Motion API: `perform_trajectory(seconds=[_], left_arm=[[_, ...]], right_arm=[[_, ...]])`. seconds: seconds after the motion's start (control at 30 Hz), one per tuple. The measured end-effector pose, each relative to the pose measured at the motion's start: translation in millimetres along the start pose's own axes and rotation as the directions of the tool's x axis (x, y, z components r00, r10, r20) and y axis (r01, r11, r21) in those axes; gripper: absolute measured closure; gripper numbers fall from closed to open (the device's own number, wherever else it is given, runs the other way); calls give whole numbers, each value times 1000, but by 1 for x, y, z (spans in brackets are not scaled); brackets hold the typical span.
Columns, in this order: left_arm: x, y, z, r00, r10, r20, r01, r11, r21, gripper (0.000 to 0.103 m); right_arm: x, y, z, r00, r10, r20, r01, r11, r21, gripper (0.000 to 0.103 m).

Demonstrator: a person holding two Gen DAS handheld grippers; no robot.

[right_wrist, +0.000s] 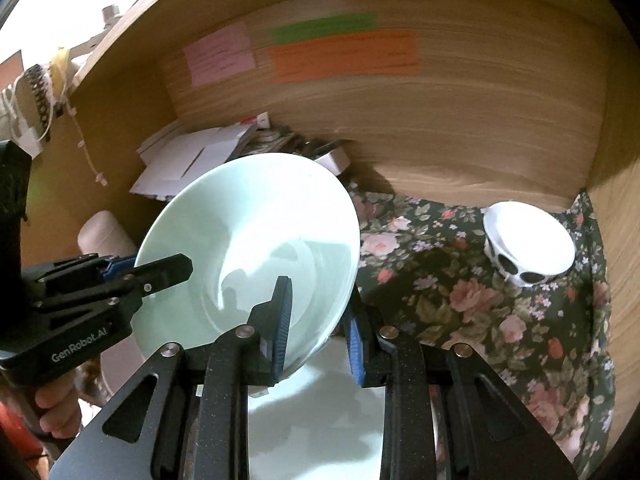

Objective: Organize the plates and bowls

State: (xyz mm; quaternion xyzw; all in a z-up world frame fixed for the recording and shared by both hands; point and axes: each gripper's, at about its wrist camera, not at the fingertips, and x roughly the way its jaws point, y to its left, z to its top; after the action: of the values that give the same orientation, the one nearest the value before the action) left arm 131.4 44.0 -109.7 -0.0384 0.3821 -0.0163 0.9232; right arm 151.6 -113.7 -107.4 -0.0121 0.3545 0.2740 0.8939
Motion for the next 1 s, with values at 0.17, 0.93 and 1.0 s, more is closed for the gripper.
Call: perform_trajectory(seconds=[0.17,0.93,1.0], left_arm=[[-9,14,-19,1000,10,-10,-10,1000,-26,82],[-43,103,-87,991,117,-59,-125,977,-172,82],[-42,107,-91,991,119,-68,-129,975,-182,82]], right_arm=[[1,17,-12,1000,23,-7,-23,1000,-8,80],[49,105,-43,979,163,-124,-174,981,-87,80],[52,109,-45,977,166,-135,-179,980,-91,80]])
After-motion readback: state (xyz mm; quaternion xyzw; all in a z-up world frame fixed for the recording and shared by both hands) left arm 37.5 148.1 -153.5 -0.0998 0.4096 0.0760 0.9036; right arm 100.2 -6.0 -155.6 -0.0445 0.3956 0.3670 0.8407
